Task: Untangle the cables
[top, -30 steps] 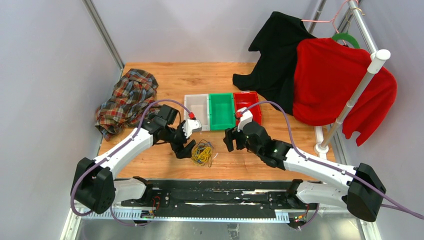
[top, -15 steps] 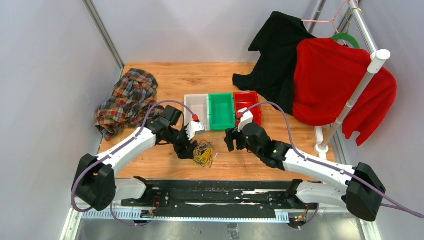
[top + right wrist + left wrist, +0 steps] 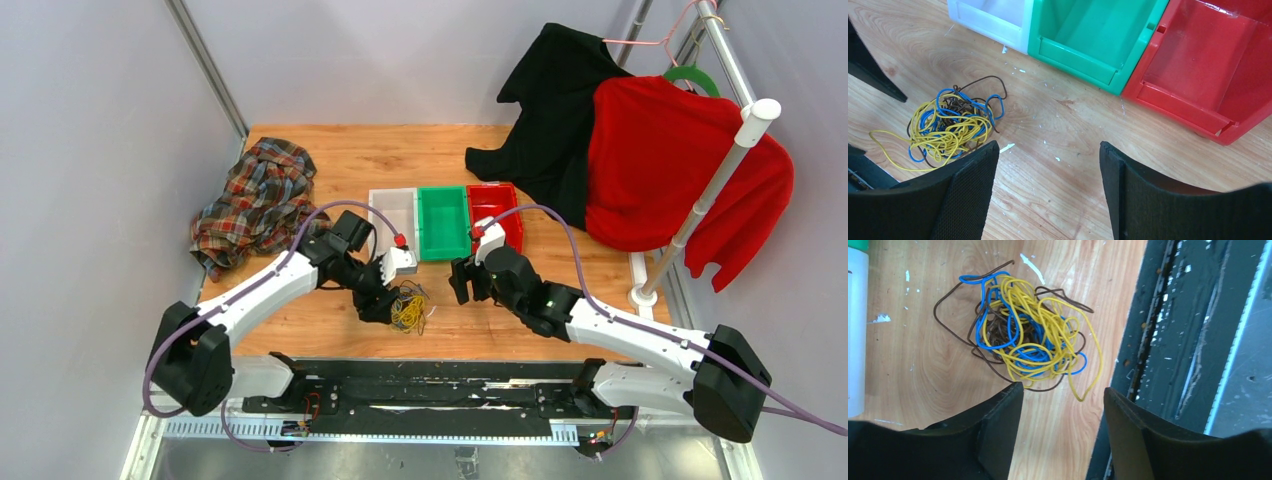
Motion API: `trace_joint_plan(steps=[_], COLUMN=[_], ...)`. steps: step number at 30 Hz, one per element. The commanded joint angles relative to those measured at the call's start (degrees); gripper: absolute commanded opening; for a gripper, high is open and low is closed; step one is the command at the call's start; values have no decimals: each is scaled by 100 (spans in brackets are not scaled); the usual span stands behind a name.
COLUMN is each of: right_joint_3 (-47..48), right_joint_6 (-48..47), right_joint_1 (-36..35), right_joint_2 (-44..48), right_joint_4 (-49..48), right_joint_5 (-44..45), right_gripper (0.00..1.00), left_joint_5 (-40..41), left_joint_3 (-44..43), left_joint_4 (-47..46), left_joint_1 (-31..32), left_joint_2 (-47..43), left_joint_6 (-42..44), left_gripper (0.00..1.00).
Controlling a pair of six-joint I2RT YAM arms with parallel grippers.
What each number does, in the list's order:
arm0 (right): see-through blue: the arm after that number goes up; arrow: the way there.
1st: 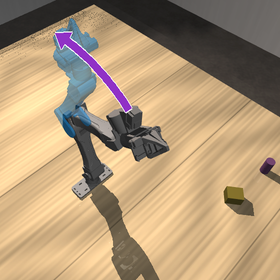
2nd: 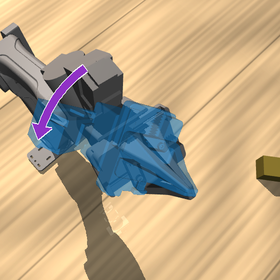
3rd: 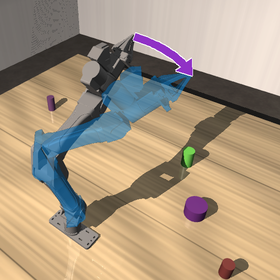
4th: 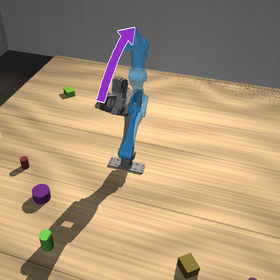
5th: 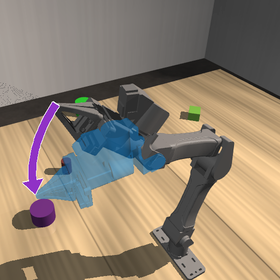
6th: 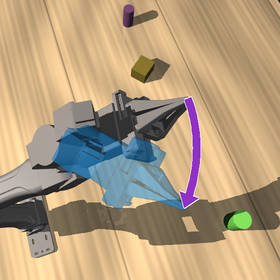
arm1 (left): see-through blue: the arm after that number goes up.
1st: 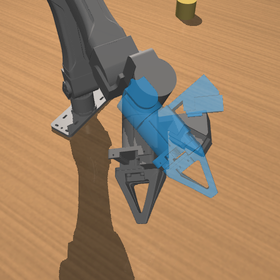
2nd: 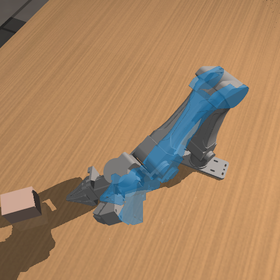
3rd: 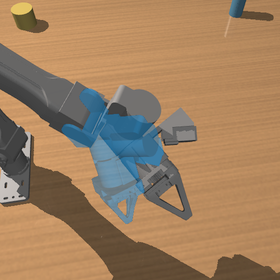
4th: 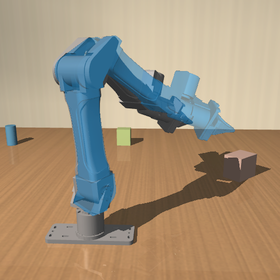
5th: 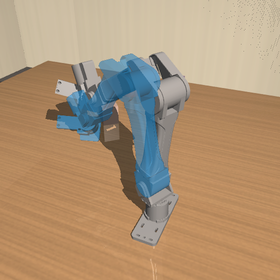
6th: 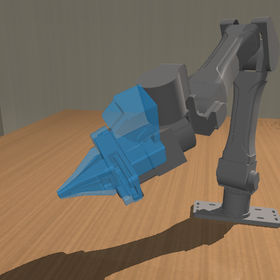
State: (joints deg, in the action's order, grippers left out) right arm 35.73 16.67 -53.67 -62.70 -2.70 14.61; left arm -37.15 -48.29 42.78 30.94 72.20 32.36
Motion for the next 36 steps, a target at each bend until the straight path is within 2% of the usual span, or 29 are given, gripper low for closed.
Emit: trace_joint_plan(steps=[1, 4, 7, 9, 14, 19, 28, 36], right_joint_3=[10, 25, 23, 7, -60, -122, -26, 187], right_joint_6=[-27, 14, 46, 60, 140, 271, 282, 232], right_joint_1=[-82, -84, -106, -146, -291, -514, -917, -1069], right_joint_2=[32, -11, -54, -81, -155, -448, -1074, -1576], right_joint_4=[-43, -85, -188, -281, -700, -1632, -3056, -3464], right_joint_5=[51, 29, -8, -3, -23, -71, -7, -61], right_gripper=[72, 72, 71, 71, 74, 76, 76, 77], left_joint_5=[496, 769, 887, 879, 775, 769, 479, 379], left_joint_3=[126, 83, -34, -109, -490, -1003, -1520, -1910], left_joint_4=[-676, -928, -930, -818, -198, 232, 583, 720], left_joint_1=[89, 91, 86, 88, 88, 88, 88, 88], left_joint_2=[339, 636, 759, 691, 141, -330, -408, -387], left_joint_6=[-236, -392, -576, -623, -665, -926, -1373, -1602], left_gripper=[58, 37, 10, 2, 1, 1, 1, 1])
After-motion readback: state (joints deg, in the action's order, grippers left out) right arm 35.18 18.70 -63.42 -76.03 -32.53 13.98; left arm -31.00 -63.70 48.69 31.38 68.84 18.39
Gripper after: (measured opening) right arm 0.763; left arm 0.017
